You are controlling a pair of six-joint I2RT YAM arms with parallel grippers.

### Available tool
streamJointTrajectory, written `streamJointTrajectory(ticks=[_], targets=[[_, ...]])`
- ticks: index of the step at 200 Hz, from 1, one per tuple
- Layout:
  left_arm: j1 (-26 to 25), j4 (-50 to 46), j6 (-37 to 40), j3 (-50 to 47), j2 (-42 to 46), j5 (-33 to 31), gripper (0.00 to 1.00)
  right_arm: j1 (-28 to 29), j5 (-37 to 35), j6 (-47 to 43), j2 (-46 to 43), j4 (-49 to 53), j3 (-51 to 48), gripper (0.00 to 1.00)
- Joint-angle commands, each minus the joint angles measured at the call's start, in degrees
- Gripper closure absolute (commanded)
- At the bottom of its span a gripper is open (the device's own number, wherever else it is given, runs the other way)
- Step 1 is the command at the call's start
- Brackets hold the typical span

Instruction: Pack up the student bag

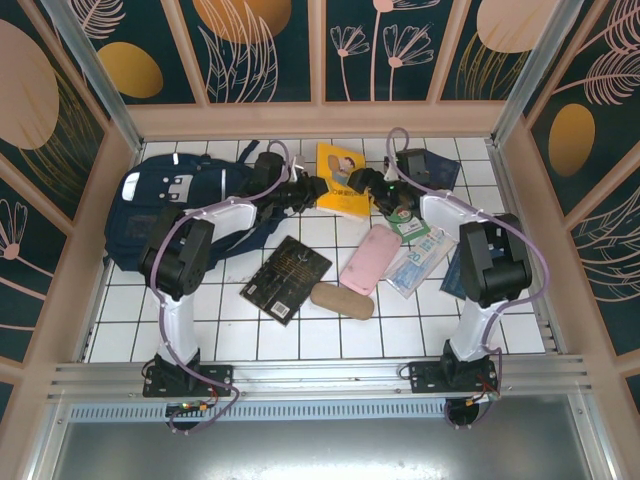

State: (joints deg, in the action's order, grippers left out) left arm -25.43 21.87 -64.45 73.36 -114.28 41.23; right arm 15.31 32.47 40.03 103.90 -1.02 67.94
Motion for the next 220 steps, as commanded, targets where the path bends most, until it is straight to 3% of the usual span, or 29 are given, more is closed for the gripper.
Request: streamJointTrajectory(ticks=[1,64,87,100,123,150,162,184,193,220], targets=[[-0.06,11.69,-4.93,-1.37,4.5,4.22,1.0,-1.72,8.97,5.66,-2.86,-10.33,-3.07,0.12],[-0.06,22.16,-11.49,-3.55,6.23,7.71,1.0,-4.48,20.84,23.56,-2.56,-36.32,-9.94,0.1],[-0.06,24.01,-12.54,-4.11,5.94,8.39,1.0,-4.47,23.05,29.44,-2.0,-45.07,-11.11,0.16],[-0.06,23.5,-12.04,-4.28,5.82,8.51,1.0,-4.49,23.35,30.04,-2.03,-46.05,-10.97,0.28],[-0.06,22.5,-11.21,-4.46,5.73,8.61,1.0,-4.88,23.02,29.33,-2.73,-45.02,-10.92,0.56],[-0.06,19.85,-9.42,-4.24,5.47,8.48,1.0,-5.18,22.53,27.23,-3.4,-41.39,-10.63,1.0],[-0.06,17.29,-7.67,-3.87,5.55,8.14,1.0,-5.23,22.14,26.15,-3.73,-39.64,-10.55,1.0],[0.11,8.14,-1.01,-2.22,6.47,6.37,0.86,-5.23,20.9,23.86,-4.6,-36.18,-10.38,1.0],[0.33,2.62,2.84,-1.21,7.01,4.45,0.69,-5.27,20.1,22.37,-5.13,-34.09,-10.08,1.0],[1.58,-14.75,14.82,2.64,8.84,-2.93,0.54,-5.0,17.37,16.86,-6.96,-25.99,-8.43,1.0]])
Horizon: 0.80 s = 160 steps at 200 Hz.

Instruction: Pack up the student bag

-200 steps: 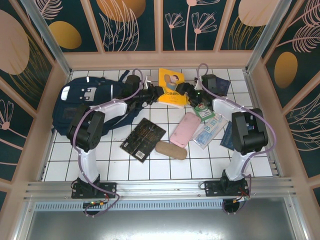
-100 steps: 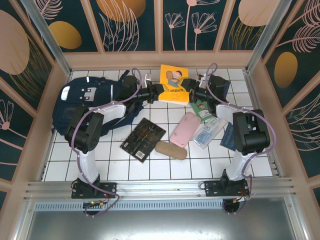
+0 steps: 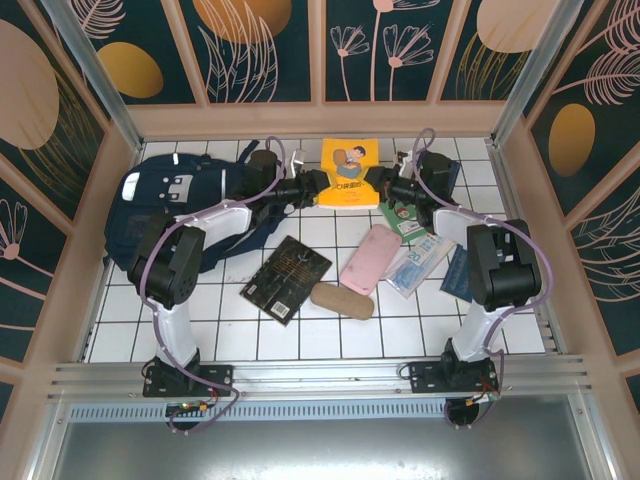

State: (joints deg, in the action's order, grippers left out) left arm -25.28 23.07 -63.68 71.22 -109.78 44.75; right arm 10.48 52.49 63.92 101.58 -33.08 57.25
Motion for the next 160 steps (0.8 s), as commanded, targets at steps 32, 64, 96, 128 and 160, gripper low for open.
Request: streamJointTrajectory(ticks=[32,64,96,128,160], targets=[[3.57,-32.98,25.22,7.27,6.84,-18.72,0.4,0.45,-5.1,-11.19,-5.82,11.96,3.13,1.0],[4.97,-44.6,33.53,7.35,8.7,-32.17,0.37,1.67,-7.85,-13.81,-6.88,15.44,3.56,1.0],[4.97,-51.32,39.62,6.18,8.75,-44.08,0.37,3.46,-9.32,-15.86,-6.97,17.86,4.35,1.0],[4.98,-53.87,42.73,5.38,7.94,-53.89,0.36,5.0,-9.92,-16.16,-6.31,17.96,4.67,1.0],[4.94,-54.02,43.44,5.46,6.08,-60.69,0.35,5.99,-10.46,-16.48,-6.15,18.38,4.65,1.0]])
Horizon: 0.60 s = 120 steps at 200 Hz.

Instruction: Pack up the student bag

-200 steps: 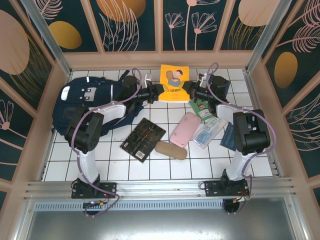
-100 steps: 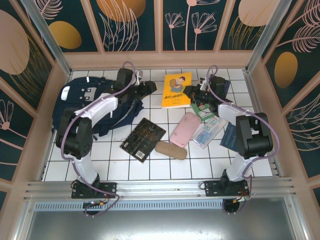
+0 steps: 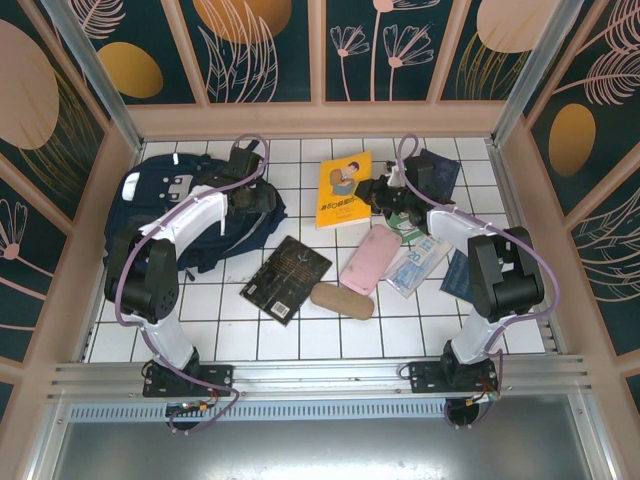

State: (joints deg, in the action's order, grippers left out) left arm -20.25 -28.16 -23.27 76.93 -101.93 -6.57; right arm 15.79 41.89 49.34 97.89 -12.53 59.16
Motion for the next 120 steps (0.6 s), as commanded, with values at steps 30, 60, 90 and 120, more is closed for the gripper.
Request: streamJointTrajectory(ticks=[30,60,90,120], targets=[[0.42,-2.65,2.92,-0.07,-3.39,-14.61,0.35,1.24,-0.13,-2.37,-2.66,-1.75,2.45,1.0],[1.12,-2.18,3.23,0.36,-6.33,-13.83,0.37,1.55,-0.44,-2.72,-2.91,-1.18,2.38,1.0],[1.54,-1.3,3.59,0.39,-9.16,-13.28,0.39,1.73,-0.49,-3.01,-2.96,-0.74,2.63,1.0],[1.79,-1.41,4.42,1.18,-11.08,-14.88,0.58,2.23,-0.74,-3.09,-2.8,-0.38,2.81,1.0]])
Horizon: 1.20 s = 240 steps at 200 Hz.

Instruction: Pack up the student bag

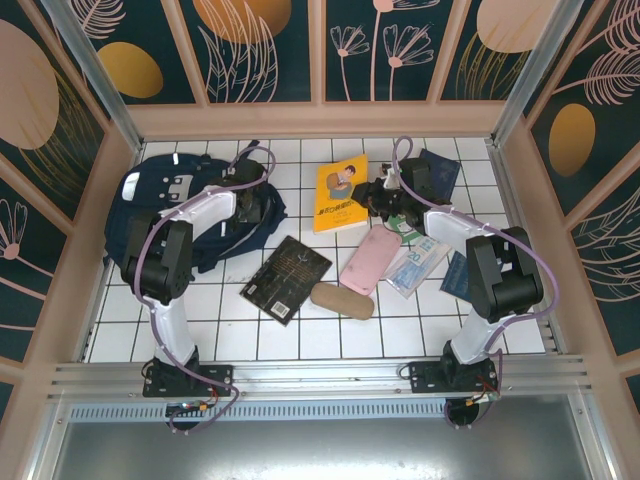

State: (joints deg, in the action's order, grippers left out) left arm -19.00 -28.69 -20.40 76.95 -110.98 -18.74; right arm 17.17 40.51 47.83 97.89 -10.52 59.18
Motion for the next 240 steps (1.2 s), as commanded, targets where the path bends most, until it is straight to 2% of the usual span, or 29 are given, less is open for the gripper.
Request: streamJointTrajectory(ticks=[1,13,24,61,130,176,240], targets=[[0.55,-0.91,1.62,1.17,-2.08,-2.75,0.6,0.85,0.63,-1.59,-2.84,-2.4,2.79,1.0],[0.52,-1.36,1.7,1.58,-1.97,-3.2,0.86,1.25,0.63,-1.59,-2.66,-2.4,2.79,1.0],[0.55,-1.35,1.48,1.63,-0.93,-3.36,1.0,1.53,0.53,-1.58,-2.46,-2.45,2.95,1.0],[0.55,-2.89,0.53,3.24,3.11,-2.12,1.0,2.91,0.43,-1.11,-1.06,-3.17,4.16,1.0],[0.55,-6.37,-0.51,9.0,12.06,6.25,1.0,5.88,0.16,1.8,1.85,-7.97,6.45,1.0],[0.85,-5.24,0.48,10.92,19.47,9.98,1.0,9.07,-2.55,4.39,4.13,-12.26,7.7,1.0],[4.71,-4.33,-0.16,11.59,23.25,18.27,1.0,15.67,-8.8,10.24,11.92,-21.26,12.83,1.0]])
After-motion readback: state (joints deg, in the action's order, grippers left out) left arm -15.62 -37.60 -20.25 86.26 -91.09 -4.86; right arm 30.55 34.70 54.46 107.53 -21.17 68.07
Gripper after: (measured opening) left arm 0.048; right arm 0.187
